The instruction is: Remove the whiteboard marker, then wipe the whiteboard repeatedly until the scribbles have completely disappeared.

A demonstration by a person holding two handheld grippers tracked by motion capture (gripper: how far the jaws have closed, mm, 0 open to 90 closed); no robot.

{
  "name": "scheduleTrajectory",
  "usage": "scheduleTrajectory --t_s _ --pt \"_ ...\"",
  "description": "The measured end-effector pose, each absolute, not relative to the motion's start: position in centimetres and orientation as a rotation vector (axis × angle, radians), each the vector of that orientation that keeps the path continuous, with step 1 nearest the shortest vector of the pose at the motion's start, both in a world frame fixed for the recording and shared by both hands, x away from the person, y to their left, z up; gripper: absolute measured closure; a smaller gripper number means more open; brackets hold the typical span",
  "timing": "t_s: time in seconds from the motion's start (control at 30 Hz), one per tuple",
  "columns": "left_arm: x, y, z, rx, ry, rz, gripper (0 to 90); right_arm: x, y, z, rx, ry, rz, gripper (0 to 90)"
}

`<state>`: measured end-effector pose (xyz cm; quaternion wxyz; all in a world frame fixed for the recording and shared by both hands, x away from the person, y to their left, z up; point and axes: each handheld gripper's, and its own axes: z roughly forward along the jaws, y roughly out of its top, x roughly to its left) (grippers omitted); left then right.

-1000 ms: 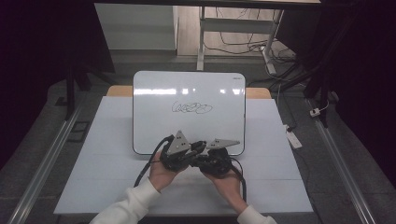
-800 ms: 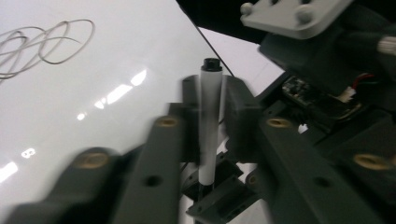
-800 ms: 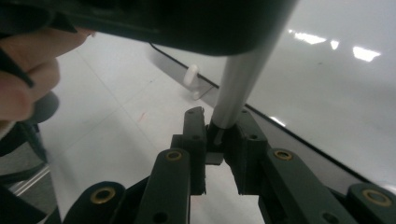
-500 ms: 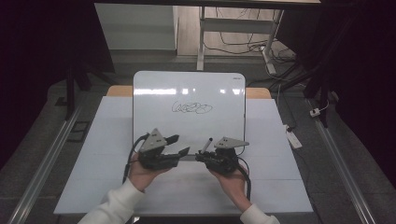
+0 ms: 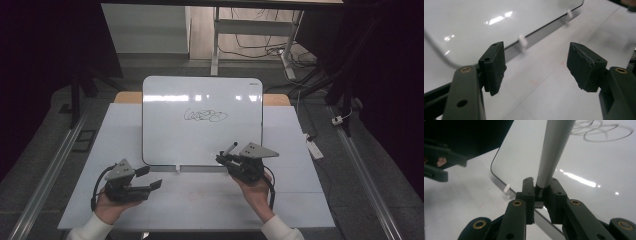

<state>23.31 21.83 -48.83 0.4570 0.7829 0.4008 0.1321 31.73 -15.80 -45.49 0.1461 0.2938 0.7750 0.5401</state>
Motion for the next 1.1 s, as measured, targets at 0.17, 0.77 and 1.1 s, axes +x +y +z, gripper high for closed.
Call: scheduleTrajectory --t_s 0.17,0.77,1.1 --pt "22.7 23.0 -49.5 1.923 1.018 0.336 31.2 32.0 -16.5 -45.0 0.849 2.188 1.573 78.0" --pt "23.3 23.5 -50.3 1.938 1.037 0.294 28.0 36.6 -14.9 -42.0 0.822 2.015 1.535 78.1" --pt "23.6 23.8 -50.9 1.936 1.047 0.279 27.8 41.0 -12.2 -41.4 0.802 1.881 1.408 78.1"
